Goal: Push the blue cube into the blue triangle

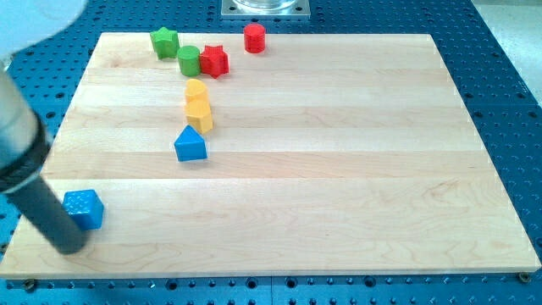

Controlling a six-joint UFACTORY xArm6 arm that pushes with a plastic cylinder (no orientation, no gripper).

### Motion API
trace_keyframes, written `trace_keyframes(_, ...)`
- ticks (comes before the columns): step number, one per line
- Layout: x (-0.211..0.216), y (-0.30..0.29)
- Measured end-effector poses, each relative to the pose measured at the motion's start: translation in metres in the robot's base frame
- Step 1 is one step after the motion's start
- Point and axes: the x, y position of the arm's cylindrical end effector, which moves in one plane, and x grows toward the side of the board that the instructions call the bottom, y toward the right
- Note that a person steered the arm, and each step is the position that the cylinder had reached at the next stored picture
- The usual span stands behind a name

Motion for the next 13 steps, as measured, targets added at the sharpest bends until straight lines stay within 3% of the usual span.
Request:
trace_keyframes(1,-0.016,-0.019)
trace_keyframes(3,-0.031,0.096)
trace_keyframes(4,-0.047,0.128)
trace_keyframes(5,-0.022,0.127)
trace_keyframes(6,-0.007,0.179)
trace_keyframes(7,-0.044,0.191)
trace_keyframes(8,-0.071,0.179)
trace_keyframes(10,-0.064,0.138)
trace_keyframes(11,0.008,0.189)
trace_keyframes(12,0.004,0.098)
trace_keyframes(13,-0.03,0.058)
